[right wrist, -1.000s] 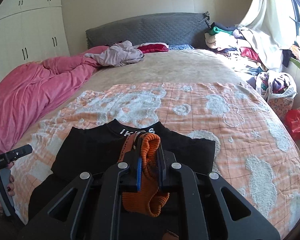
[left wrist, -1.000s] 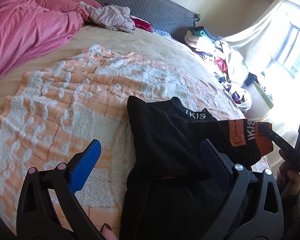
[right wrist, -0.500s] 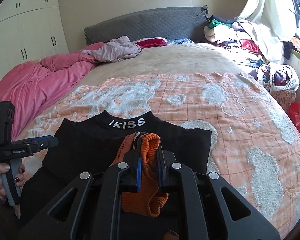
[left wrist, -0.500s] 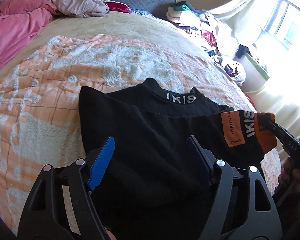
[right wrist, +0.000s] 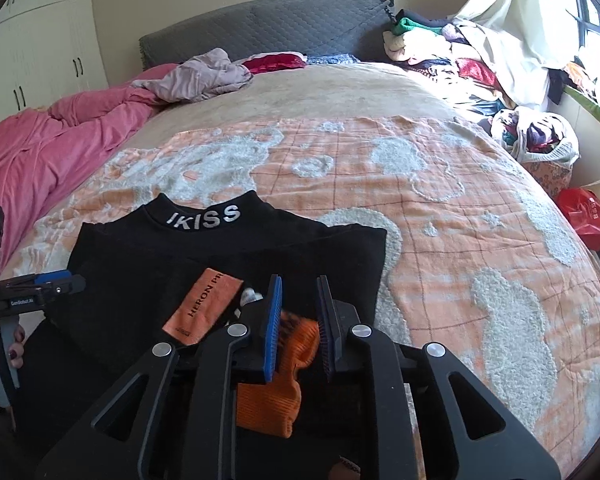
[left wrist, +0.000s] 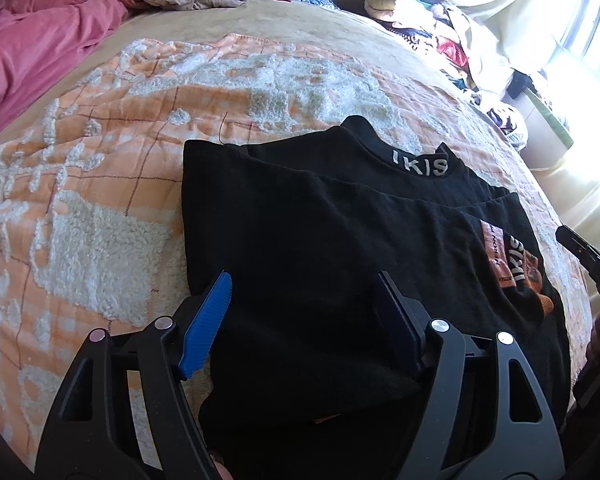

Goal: Fold small clothes
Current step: 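Lower the held orange cuff onto the shirt body with the right gripper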

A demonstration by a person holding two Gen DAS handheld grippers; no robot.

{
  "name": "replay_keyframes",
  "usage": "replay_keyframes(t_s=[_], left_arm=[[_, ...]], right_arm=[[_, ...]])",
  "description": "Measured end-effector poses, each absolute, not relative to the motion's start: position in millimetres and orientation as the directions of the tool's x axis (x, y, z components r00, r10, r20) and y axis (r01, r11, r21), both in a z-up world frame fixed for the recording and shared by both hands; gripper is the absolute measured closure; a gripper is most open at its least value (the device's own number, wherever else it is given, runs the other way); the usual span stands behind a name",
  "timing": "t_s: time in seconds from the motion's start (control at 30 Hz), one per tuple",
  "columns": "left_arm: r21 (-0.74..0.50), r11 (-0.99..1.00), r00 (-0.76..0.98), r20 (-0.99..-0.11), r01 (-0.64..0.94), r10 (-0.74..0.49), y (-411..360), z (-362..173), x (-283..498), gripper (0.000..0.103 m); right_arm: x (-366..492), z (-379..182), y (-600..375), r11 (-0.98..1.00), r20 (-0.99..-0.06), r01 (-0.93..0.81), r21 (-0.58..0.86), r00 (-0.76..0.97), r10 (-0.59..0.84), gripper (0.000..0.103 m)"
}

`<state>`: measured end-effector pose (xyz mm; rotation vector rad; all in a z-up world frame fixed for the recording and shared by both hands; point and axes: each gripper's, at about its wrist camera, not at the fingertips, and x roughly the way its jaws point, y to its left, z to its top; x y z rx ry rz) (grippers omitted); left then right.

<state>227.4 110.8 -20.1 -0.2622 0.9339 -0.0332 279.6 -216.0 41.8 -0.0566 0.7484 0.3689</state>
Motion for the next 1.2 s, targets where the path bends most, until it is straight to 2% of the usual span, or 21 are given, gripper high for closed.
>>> replay_keyframes(t_s=[0.13, 0.23, 0.5, 0.67, 0.77, 0.9, 1.07, 1.2], left_arm=[[-0.240, 0.967, 0.599, -0.788, -0.086, -0.142, 111.3, -19.8, 225.8, 0.038], [-0.238, 0.968, 0.604, -0.785, -0.085, -0.140, 109.9, -18.1, 223.1, 0.038], [-0.227, 0.969, 0.600, -0.790, -0.093, -0.128, 109.9, -18.7, 219.1, 0.038], [-0.217, 0.972, 0.598, -0.792, -0.088, -0.123, 108.7, -19.5, 218.4, 0.038], [-0.211, 0.974, 0.597, -0.793, -0.085, -0.120, 108.0, -20.9, 218.7, 0.038], [-0.224, 0.971, 0.608, -0.784, -0.086, -0.127, 108.4, -16.8, 216.8, 0.038], [-0.222, 0.974, 0.643, -0.752, -0.038, -0.146, 94.5, 5.0, 206.5, 0.038], [-0.187, 0.982, 0.632, -0.758, 0.024, -0.160, 71.2, 8.7, 201.1, 0.038]], right_arm=[[270.5, 42.2, -209.6, 0.921, -0.678, -0.382, 0.074, 0.659, 0.327, 0.075], [260.6, 38.7, -189.6, 0.892, -0.692, -0.449, 0.055, 0.627, 0.359, 0.065], [256.5, 13.8, -157.3, 0.855, -0.766, -0.516, 0.054, 0.528, 0.367, 0.064], [264.0, -5.2, -167.8, 0.873, -0.824, -0.488, 0.019, 0.486, 0.290, 0.062], [268.0, -7.9, -176.7, 0.877, -0.827, -0.474, 0.077, 0.461, 0.321, 0.062], [256.3, -1.5, -168.8, 0.869, -0.810, -0.495, 0.007, 0.507, 0.295, 0.060], [235.5, 17.1, -159.1, 0.828, -0.754, -0.560, 0.013, 0.539, 0.376, 0.058], [223.1, 23.2, -147.4, 0.794, -0.739, -0.607, 0.026, 0.524, 0.424, 0.056]])
